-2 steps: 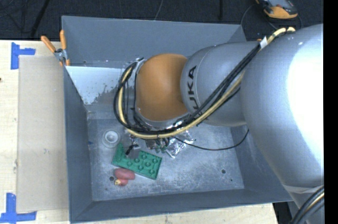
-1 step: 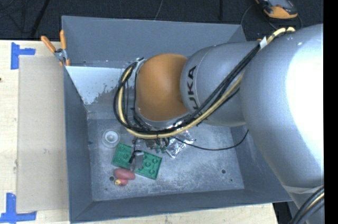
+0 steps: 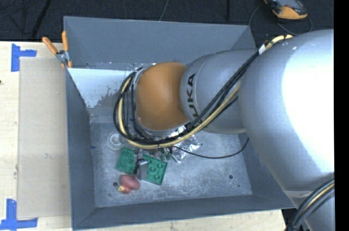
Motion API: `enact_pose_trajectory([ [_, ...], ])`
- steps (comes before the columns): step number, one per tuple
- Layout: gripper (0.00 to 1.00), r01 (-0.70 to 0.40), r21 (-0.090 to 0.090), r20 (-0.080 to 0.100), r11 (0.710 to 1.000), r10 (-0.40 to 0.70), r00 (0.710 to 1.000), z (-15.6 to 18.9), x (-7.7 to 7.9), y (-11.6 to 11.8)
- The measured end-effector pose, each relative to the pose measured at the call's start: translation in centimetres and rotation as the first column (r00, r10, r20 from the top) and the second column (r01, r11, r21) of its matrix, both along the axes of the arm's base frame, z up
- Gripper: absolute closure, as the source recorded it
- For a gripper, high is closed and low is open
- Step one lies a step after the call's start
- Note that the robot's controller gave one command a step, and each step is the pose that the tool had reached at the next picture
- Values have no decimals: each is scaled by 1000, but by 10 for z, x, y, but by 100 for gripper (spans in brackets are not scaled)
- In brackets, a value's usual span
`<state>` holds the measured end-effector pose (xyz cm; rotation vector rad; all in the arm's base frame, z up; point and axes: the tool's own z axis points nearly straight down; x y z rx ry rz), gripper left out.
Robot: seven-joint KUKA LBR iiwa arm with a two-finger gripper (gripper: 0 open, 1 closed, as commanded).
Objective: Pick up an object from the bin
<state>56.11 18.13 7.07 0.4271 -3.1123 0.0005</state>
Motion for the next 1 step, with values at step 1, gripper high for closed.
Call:
enact_pose_trajectory([
  [1,100,4,2,4,1000,-4,1000,4,2,0],
])
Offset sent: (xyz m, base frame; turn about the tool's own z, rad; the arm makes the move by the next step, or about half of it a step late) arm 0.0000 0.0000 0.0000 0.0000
